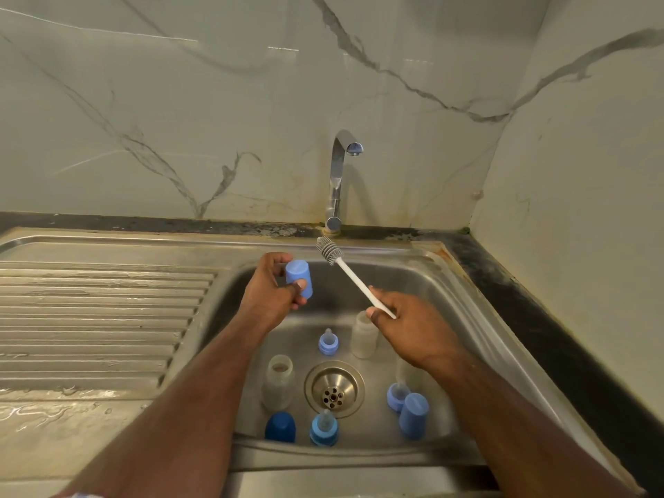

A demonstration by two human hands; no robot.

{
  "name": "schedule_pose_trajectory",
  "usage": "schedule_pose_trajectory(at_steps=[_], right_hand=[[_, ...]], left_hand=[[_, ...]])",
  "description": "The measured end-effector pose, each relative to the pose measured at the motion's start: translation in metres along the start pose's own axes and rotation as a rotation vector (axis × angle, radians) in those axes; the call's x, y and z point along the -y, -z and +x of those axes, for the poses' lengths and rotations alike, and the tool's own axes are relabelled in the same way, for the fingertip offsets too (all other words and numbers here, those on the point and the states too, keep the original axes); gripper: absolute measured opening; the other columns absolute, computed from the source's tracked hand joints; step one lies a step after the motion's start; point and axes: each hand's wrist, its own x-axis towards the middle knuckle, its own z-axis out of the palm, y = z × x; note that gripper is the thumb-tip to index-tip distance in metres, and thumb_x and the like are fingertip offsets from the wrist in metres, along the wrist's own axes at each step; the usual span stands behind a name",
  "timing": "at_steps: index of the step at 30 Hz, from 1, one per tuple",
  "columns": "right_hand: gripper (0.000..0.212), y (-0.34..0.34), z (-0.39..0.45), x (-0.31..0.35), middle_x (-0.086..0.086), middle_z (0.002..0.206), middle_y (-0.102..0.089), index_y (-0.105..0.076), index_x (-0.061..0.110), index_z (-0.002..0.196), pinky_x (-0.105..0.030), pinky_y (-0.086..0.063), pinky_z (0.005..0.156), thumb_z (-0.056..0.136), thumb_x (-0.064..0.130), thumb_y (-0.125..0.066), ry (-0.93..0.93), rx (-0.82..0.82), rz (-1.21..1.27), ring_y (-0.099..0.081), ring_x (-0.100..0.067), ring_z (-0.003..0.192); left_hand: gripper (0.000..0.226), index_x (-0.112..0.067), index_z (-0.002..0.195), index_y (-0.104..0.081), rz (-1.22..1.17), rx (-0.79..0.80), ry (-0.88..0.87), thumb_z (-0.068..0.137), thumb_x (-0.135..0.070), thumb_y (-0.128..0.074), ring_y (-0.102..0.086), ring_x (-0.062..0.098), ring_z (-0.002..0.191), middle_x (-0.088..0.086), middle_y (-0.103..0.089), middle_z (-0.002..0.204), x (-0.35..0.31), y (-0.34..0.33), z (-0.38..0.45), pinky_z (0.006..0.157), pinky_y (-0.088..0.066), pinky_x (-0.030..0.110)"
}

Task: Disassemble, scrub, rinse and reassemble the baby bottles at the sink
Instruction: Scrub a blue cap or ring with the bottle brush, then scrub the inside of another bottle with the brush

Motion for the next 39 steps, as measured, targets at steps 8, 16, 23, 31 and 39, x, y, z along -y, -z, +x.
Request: schedule_pose_trajectory(at_steps=[8, 16, 23, 31, 39], right_hand=[[0.017, 0.007, 0.004, -0.017, 0.006, 0.083, -0.067, -0.067, 0.027, 0.109, -0.020, -0.040, 0.055, 0.092, 0.026, -0.064, -0.085, 0.004, -0.030, -0.061, -0.007, 0.071], [0.007, 0.004, 0.008, -0.022, -0.002, 0.072, -0.064, -0.065, 0.020, 0.091, -0.025, -0.041, 0.051, 0.087, 0.018, -0.060, -0.106, 0.039, -0.055, -0.060, -0.017, 0.061], [0.012, -0.005, 0.010, -0.021, -0.001, 0.071, -0.065, -0.067, 0.024, 0.095, -0.028, -0.042, 0.050, 0.090, 0.020, -0.058, -0.098, 0.097, -0.044, -0.060, -0.018, 0.060], [0.017, -0.008, 0.010, -0.020, -0.001, 0.069, -0.062, -0.069, 0.022, 0.103, -0.026, -0.039, 0.047, 0.092, 0.018, -0.056, -0.092, 0.154, -0.042, -0.056, -0.015, 0.057], [0.022, -0.013, 0.011, -0.021, -0.002, 0.073, -0.065, -0.069, 0.024, 0.107, -0.027, -0.044, 0.048, 0.088, 0.016, -0.061, -0.110, 0.157, -0.053, -0.059, -0.017, 0.060]], left_hand=[[0.036, -0.030, 0.110, -0.060, 0.263, 0.094, 0.059, 0.084, -0.010, -0.074, -0.073, 0.024, 0.082, -0.002, -0.069, 0.102, 0.013, 0.000, 0.000, 0.070, -0.060, 0.039], [0.037, -0.023, 0.105, -0.063, 0.617, 0.213, 0.077, 0.075, -0.012, -0.082, -0.069, 0.022, 0.088, 0.001, -0.069, 0.097, 0.017, 0.002, 0.008, 0.080, -0.061, 0.040], [0.049, -0.020, 0.117, -0.065, 0.876, 0.368, 0.074, 0.073, -0.006, -0.079, -0.063, 0.020, 0.095, -0.005, -0.062, 0.104, 0.022, -0.005, 0.017, 0.076, -0.049, 0.028], [0.055, -0.020, 0.130, -0.060, 0.891, 0.435, 0.162, 0.080, -0.006, -0.076, -0.061, 0.022, 0.109, 0.004, -0.062, 0.127, 0.048, -0.019, 0.021, 0.089, -0.055, 0.033], [0.070, -0.016, 0.149, -0.047, 0.897, 0.580, 0.209, 0.084, 0.002, -0.070, -0.053, 0.029, 0.130, 0.011, -0.051, 0.146, 0.057, -0.021, 0.023, 0.102, -0.049, 0.036]])
